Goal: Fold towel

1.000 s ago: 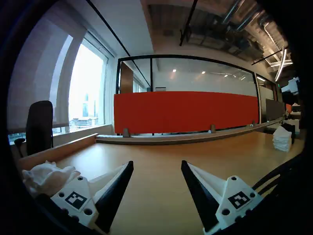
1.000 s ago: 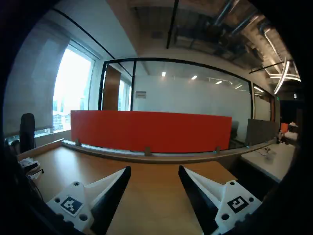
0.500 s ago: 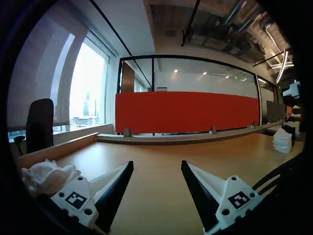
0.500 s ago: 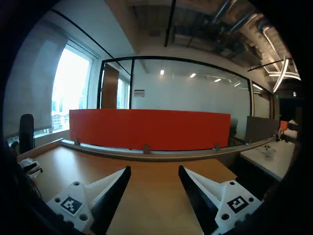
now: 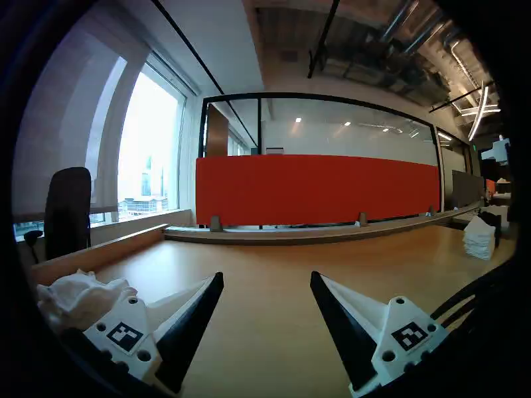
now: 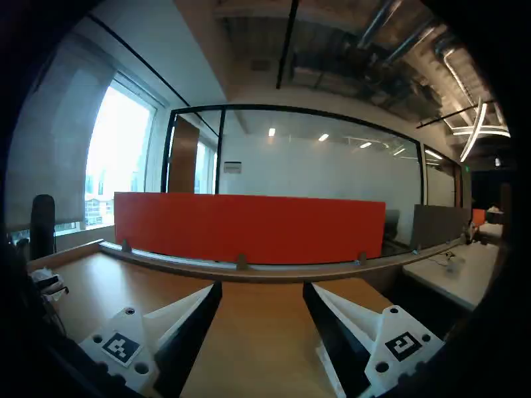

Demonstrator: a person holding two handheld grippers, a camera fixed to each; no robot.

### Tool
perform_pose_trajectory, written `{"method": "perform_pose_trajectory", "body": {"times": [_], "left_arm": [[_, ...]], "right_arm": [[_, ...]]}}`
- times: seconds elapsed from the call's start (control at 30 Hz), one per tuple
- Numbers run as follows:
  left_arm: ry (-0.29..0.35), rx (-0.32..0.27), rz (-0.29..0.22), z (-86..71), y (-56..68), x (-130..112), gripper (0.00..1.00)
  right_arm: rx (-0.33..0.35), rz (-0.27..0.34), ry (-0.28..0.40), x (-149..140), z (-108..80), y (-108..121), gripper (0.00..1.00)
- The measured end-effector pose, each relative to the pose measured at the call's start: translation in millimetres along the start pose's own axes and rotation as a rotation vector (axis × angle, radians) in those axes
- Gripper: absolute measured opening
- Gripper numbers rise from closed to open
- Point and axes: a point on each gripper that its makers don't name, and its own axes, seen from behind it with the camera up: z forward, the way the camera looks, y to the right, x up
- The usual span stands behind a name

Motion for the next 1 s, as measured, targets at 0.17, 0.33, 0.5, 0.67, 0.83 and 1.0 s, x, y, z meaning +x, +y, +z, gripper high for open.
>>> {"method": "perform_pose_trajectory", "body": {"times": [0.17, 0.33, 0.5, 0.67, 0.83, 1.0], "left_arm": [[0.000, 0.000, 0.000, 0.5, 0.6, -1.5, 0.97], [0.001, 0.000, 0.000, 0.5, 0.9, -2.1, 0.97], [0.001, 0.000, 0.000, 0.6, 1.2, -2.5, 0.97], [0.001, 0.000, 0.000, 1.0, 1.7, -2.7, 0.97], [0.001, 0.000, 0.000, 0.9, 2.2, -2.9, 0.97], [0.001, 0.000, 0.000, 0.7, 2.3, -3.2, 0.97]], "right_arm": [[-0.017, 0.001, 0.016, -8.5, 1.0, 12.2, 0.94], [-0.024, 0.024, 0.019, -25.3, 1.4, 18.6, 0.94], [-0.008, 0.043, 0.025, -46.0, 0.8, 18.0, 0.94], [-0.010, 0.073, 0.022, -69.8, 5.2, 22.4, 0.94], [-0.014, 0.095, 0.028, -90.9, 9.7, 24.3, 0.94], [-0.008, 0.109, 0.013, -115.2, 15.0, 21.8, 0.94]]}}
